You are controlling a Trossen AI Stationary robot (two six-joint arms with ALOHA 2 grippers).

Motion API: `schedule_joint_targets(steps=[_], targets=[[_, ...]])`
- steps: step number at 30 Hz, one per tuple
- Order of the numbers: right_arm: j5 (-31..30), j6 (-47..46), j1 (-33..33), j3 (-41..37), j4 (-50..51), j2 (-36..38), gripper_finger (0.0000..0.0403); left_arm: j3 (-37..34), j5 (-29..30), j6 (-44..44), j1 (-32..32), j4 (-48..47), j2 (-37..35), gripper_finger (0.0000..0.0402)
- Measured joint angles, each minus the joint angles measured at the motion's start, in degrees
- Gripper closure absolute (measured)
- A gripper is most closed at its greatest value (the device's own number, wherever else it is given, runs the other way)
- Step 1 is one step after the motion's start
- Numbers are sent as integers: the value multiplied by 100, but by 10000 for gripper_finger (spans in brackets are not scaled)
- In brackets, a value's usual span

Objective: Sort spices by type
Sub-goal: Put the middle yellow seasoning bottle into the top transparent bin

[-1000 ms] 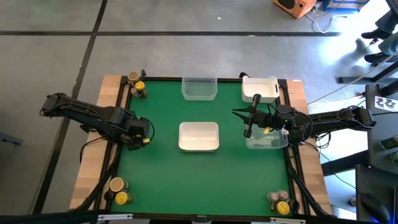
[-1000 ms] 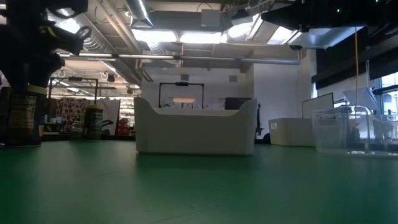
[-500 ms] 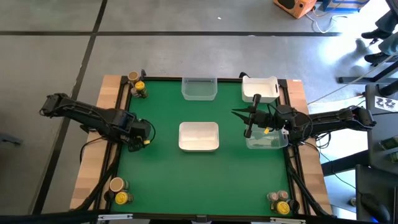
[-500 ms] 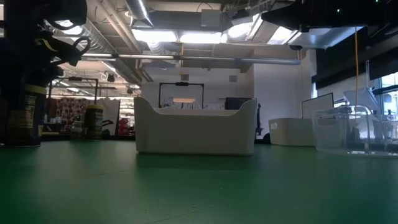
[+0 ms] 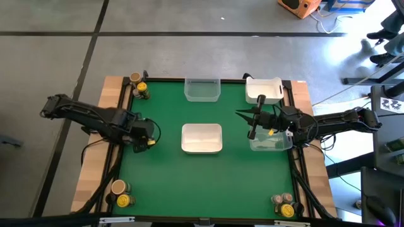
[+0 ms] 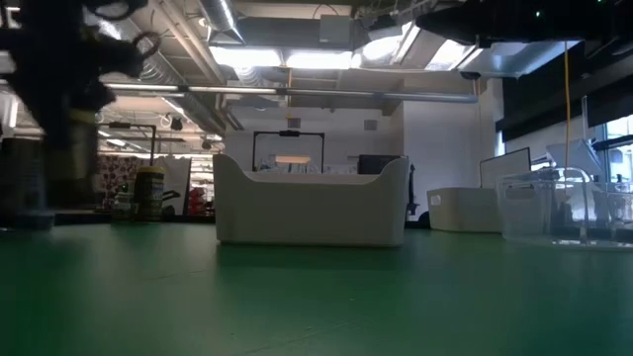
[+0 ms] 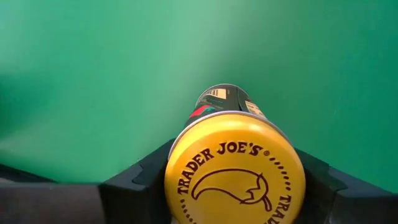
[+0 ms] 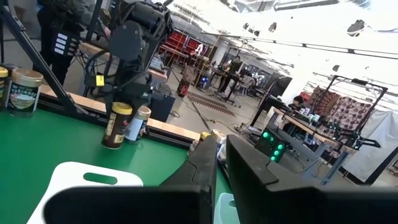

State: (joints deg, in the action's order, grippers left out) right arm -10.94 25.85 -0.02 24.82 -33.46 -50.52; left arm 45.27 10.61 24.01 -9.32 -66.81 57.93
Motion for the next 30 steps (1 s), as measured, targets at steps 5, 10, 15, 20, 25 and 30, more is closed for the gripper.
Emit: schedule_joint_targets(steps=[5, 10, 15, 20, 25, 30], targets=[[0, 2, -2, 0, -245, -1, 364, 627, 316, -83, 169, -1, -2, 193], [-7, 16, 1, 0, -498, 2, 364, 1180, 689, -640, 501, 176, 21, 186], [-117, 39, -3, 0, -578, 2, 364, 1734, 865, -1342, 972, 547, 369, 183], [-272, 164, -6, 1, -753, 2, 364, 2230, 980, -2042, 1445, 855, 955, 182], [-614, 201, -12, 139, -738, -1, 364, 2763, 990, -2461, 1925, 1161, 1634, 181], [-757, 295, -177, 252, -702, -3, 364, 3388, 983, -2959, 2381, 1235, 2335, 181]])
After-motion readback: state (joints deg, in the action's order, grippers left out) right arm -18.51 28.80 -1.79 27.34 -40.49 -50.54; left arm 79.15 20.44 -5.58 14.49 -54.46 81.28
